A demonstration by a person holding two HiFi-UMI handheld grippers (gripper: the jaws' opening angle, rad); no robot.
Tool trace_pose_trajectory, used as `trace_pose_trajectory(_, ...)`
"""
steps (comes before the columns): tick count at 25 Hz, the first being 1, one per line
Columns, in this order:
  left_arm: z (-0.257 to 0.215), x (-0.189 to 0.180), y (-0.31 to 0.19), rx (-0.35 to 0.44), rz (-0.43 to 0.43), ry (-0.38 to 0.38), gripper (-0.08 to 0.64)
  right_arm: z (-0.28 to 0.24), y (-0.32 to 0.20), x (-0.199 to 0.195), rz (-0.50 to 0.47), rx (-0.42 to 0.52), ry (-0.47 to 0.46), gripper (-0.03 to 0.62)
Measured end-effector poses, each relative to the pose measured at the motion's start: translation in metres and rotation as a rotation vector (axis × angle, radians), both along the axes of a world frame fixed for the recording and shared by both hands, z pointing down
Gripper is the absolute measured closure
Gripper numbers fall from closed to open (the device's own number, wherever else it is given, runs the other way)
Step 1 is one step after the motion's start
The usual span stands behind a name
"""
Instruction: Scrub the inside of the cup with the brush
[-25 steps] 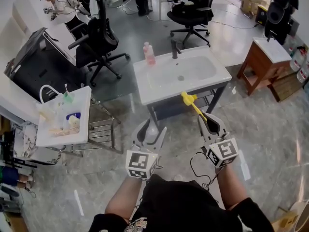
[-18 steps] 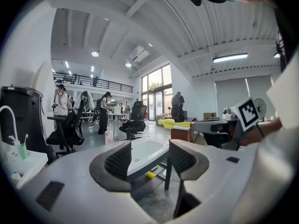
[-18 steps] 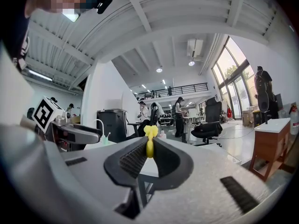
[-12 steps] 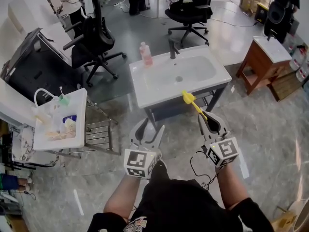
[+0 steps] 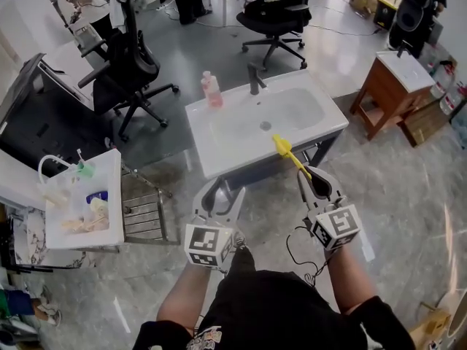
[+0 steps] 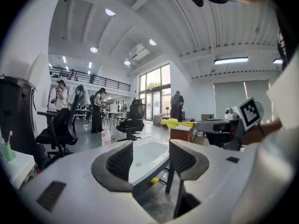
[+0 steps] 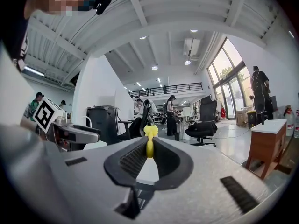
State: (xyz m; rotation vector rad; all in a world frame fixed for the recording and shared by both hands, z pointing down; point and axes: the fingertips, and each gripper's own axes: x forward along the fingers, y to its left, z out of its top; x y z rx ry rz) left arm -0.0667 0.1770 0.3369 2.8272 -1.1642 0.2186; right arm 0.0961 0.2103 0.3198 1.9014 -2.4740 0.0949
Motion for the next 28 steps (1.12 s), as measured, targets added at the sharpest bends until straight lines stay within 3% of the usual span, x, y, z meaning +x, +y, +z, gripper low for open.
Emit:
trace_pose_trajectory(18,0.03,-0.025,-0.159,-0.054,0.084,-0.01,0.331,0.009,-0.159,-0.026,0.066,-0.065,0.046,0.554)
trace_pose_trajectory(28,0.035,-0.021,-0.199,-0.055,0.136,-0.011,0.331,-0.002,-0.199,-0.026,0.094,-0.048,0.064,0.554)
